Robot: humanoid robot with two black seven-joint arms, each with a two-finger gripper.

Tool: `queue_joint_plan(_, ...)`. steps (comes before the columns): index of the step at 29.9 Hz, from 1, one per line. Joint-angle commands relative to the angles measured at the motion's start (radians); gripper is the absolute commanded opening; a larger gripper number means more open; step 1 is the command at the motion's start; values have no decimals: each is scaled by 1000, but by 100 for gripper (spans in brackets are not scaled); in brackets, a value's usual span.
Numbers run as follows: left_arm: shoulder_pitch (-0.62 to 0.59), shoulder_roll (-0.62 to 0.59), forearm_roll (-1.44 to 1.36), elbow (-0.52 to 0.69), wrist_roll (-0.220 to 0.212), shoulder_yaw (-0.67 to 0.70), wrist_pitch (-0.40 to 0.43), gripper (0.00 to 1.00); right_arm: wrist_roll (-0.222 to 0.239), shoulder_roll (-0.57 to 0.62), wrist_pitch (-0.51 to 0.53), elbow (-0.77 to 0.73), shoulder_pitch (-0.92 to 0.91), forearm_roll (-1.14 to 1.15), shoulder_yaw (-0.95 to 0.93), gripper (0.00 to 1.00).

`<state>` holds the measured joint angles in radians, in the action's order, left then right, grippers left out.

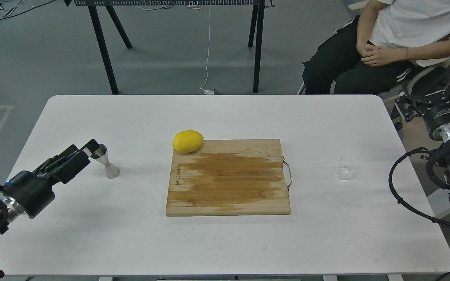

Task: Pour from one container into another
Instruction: 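Reach the left gripper down to the metal jigger and grasp it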

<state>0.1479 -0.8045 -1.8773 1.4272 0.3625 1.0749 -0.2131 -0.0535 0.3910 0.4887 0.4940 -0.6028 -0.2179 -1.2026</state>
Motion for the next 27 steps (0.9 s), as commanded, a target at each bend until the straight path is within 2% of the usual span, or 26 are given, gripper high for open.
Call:
queue_joint_plan(1,-121,77,-216,-255,4,-90,-146,87,0,-1,0,0,0,0,-2,100)
queue_joint_plan(6,-237,145,-249,-479,12,-223,-209,84,0,0,0,1,9,0,0,100)
queue_joint_plan(9,-286,204,-250,-548,10,-285,-255,84,0,5,0,5,9,0,-2,100)
queue_joint_plan(13,-352,269,-249,-668,13,-331,-267,83,0,17,0,32,9,0,0,100)
queue_joint_plan(22,-468,384,-244,-835,29,-348,-275,72,0,20,0,34,12,0,0,100)
queue_joint_plan(27,-498,412,-241,-864,27,-348,-270,67,0,20,0,34,15,2,0,100)
